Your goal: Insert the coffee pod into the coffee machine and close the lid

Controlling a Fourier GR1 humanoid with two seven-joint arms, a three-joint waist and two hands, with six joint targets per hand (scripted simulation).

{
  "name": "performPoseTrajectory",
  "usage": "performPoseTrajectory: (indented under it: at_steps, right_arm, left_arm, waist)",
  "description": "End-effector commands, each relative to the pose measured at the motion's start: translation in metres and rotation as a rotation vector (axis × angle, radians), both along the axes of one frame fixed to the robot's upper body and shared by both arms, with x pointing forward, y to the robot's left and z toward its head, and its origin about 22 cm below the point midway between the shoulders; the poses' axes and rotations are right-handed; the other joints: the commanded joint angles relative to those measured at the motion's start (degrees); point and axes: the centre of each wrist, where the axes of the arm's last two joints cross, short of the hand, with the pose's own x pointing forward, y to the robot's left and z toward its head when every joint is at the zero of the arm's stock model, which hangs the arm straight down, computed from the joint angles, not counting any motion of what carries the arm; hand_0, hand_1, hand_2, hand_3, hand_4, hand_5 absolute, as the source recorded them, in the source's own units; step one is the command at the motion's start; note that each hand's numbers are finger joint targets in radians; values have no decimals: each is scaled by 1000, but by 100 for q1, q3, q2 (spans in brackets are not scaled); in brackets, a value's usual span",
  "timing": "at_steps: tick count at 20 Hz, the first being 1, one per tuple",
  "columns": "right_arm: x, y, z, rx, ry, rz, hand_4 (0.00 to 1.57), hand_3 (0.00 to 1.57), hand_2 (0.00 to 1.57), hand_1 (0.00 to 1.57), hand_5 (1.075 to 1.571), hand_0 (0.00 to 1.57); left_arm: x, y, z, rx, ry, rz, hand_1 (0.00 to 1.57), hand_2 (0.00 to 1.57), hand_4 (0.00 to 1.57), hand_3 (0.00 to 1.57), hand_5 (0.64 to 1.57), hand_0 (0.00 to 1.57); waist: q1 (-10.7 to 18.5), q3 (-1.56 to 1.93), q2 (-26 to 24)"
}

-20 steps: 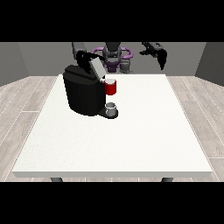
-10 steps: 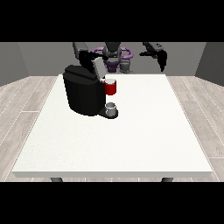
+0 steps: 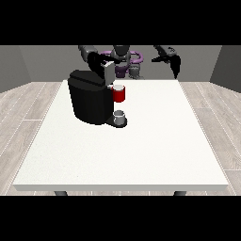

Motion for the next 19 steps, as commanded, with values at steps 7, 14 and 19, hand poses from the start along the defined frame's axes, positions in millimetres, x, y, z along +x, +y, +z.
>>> performPoseTrajectory:
  at_steps: [7, 14, 19]
  right_arm:
    - [-6, 49, 18, -29, -105, 119, 126, 0, 0, 0, 1571, 0]
    - [-39, 70, -22, 108, -106, 283, 275, 0, 0, 0, 1571, 0]
    - [-85, 49, -89, 187, 24, 187, 157, 0, 0, 0, 1571, 0]
  left_arm:
    - [15, -11, 20, 3, -67, -40, 0, 0, 121, 0, 1571, 0]
    - [-5, 2, -15, -45, -14, 32, 0, 0, 205, 0, 1571, 0]
    - [-47, 0, -60, -40, 52, 92, 0, 0, 192, 0, 1571, 0]
  waist:
    - [220, -46, 35]
    - [-445, -47, -488]
    - [-689, -46, -995]
